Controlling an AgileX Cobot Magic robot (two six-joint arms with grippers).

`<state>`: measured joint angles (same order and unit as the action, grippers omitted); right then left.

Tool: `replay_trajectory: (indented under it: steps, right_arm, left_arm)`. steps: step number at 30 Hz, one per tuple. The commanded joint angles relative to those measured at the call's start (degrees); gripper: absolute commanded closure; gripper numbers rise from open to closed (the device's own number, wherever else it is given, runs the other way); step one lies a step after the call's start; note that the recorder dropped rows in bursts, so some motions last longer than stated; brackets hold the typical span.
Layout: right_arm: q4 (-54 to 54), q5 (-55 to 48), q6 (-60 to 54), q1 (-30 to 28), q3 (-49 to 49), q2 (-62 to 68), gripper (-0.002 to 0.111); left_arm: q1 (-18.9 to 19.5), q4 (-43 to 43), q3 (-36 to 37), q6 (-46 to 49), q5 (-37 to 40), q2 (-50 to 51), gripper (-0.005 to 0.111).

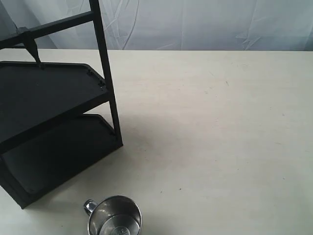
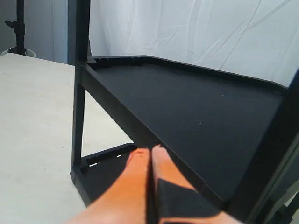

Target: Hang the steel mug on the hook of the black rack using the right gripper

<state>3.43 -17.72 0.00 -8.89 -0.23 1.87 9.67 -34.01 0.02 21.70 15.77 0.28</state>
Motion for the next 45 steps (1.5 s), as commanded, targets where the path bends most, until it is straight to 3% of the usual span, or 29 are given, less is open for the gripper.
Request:
replay_trajectory:
  steps: [1, 5, 9, 16, 24, 30, 34, 38, 45]
  right_arm:
    - [7.14, 8.54, 2.31, -0.40, 0.23, -0.37, 0.109]
    - [32.22, 24.09, 11.46, -0.27, 0.23, -0.37, 0.109]
    - [47.02, 30.46, 22.08, -0.27, 0.23, -0.37, 0.109]
    - [32.67, 23.54, 23.45, -0.27, -4.66, 1.48, 0.109]
    - [9.54, -11.62, 13.78, -0.27, -31.60, 28.27, 0.109]
    - [7.54, -29.68, 1.13, 0.36, -50.72, 50.95, 0.109]
    - [7.64, -36.81, 0.52, 5.58, -54.40, 61.96, 0.109]
    - [8.19, -41.20, 1.21, 16.27, -54.29, 70.87, 0.109]
    - [8.22, -38.46, 7.62, 35.04, -54.29, 80.01, 0.109]
  left_arm:
    - [0.00, -0.85, -0.02, 0.10, -0.65, -0.28, 0.105]
    - [0.00, -1.08, -0.02, 0.10, -0.65, -0.28, 0.105]
    - [0.00, -1.06, -0.02, 0.10, -0.65, -0.28, 0.105]
    - [0.00, -1.10, -0.02, 0.10, -0.55, -0.28, 0.105]
    - [0.00, -1.10, -0.02, 0.10, -0.44, -0.28, 0.105]
    - [0.00, -1.33, -0.02, 0.10, -0.44, -0.28, 0.105]
    - [0.00, -1.44, -0.02, 0.10, -0.44, -0.28, 0.105]
    - [0.00, -2.28, -0.02, 0.10, -0.44, -0.28, 0.105]
    - [0.00, -2.57, -0.02, 0.10, -0.44, -0.28, 0.105]
